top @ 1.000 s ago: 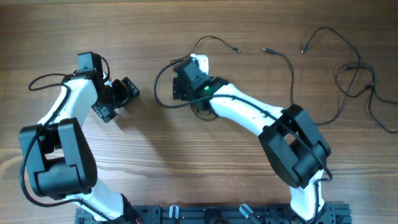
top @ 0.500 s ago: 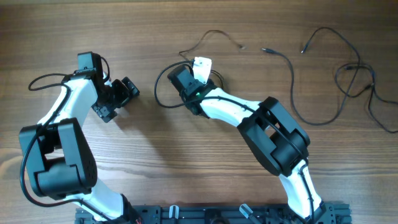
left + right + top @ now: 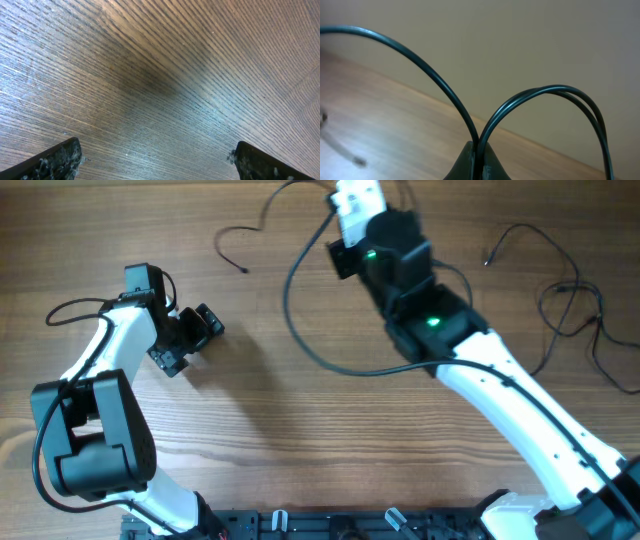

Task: Untangle cables
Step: 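Carry the last cable to the upper right and release it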

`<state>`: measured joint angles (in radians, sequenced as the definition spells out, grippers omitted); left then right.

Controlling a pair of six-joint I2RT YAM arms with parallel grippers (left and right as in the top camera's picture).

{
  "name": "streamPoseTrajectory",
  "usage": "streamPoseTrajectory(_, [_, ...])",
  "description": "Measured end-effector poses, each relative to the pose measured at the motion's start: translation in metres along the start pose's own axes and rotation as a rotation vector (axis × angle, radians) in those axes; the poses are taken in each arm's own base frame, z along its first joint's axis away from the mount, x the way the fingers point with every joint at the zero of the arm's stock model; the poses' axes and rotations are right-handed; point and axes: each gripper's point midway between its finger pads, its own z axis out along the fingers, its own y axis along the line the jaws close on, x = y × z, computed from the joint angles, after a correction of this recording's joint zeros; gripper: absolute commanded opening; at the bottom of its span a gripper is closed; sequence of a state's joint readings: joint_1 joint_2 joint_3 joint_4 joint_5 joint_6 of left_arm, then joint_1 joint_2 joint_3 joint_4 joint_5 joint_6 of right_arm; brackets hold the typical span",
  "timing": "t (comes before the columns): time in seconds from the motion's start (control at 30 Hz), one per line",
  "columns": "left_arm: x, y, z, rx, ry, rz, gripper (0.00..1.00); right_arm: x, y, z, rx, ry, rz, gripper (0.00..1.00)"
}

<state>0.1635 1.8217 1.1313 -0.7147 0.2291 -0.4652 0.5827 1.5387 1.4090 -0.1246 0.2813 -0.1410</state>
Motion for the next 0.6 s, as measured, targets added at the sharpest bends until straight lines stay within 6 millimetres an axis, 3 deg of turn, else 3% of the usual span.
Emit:
streamPoseTrajectory(0.13, [0.000,0.000,0.000,0.000,0.000,0.000,1.00,0.034,-0.089,0.008,0.168,0.102,0.103,0.04])
streamPoseTrajectory(0.2, [0.000,0.000,0.000,0.000,-0.001,0.000,1.00,0.065,-0.142,0.002,0.274,0.194,0.178,0.04])
streamPoseTrajectory(0.27, [0.000,0.000,0.000,0.000,0.000,0.000,1.00,0.099,-0.169,-0.009,0.333,0.310,0.223,0.04])
streamPoseTrajectory(0.37, [0.000,0.000,0.000,0.000,0.000,0.000,1.00,0.138,-0.165,-0.010,0.327,0.456,0.228,0.04])
streamPoseTrajectory(0.4, [0.000,0.000,0.000,0.000,0.000,0.000,1.00,0.171,-0.158,0.001,0.313,0.554,0.219,0.04])
streamPoseTrajectory(0.53, [0.000,0.000,0.000,0.000,0.000,0.000,1.00,0.253,-0.141,0.031,0.281,0.756,0.197,0.04])
streamPoseTrajectory(0.6, [0.000,0.000,0.000,0.000,0.000,0.000,1.00,0.275,-0.130,0.039,0.240,0.805,0.206,0.04])
